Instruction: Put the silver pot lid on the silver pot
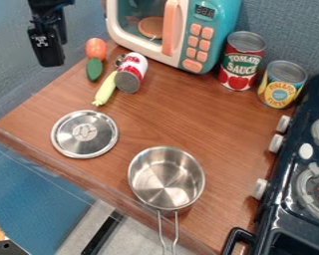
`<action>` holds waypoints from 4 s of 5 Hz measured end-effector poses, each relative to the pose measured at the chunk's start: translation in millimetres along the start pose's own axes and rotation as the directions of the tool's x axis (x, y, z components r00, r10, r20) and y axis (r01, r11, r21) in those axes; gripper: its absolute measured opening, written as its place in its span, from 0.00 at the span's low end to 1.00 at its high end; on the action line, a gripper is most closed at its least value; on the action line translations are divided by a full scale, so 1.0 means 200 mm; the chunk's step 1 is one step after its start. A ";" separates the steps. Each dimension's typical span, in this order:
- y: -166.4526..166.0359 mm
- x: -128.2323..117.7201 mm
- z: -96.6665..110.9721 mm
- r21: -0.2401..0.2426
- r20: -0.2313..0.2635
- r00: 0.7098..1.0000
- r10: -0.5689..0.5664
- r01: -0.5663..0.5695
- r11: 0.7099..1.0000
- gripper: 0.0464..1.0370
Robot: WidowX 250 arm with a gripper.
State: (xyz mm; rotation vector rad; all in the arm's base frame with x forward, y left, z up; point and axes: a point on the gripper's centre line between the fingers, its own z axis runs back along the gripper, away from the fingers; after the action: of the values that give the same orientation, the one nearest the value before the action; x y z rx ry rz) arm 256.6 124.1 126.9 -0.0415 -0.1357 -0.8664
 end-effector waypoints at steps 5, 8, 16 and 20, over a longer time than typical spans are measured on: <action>-0.02 -0.13 -0.56 -0.044 -0.109 0.994 0.026 -0.031 0.999 0.96; -0.04 -0.06 -0.67 -0.063 -0.091 0.996 0.021 -0.027 0.998 0.96; -0.09 0.00 -0.68 -0.023 -0.057 0.998 -0.015 0.013 1.000 0.01; -0.20 0.20 -0.35 -0.085 0.018 0.995 -0.097 0.098 0.992 0.01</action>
State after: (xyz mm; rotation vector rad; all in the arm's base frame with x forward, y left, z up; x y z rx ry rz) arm 258.5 61.7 61.5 -0.1217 -0.1144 -0.9697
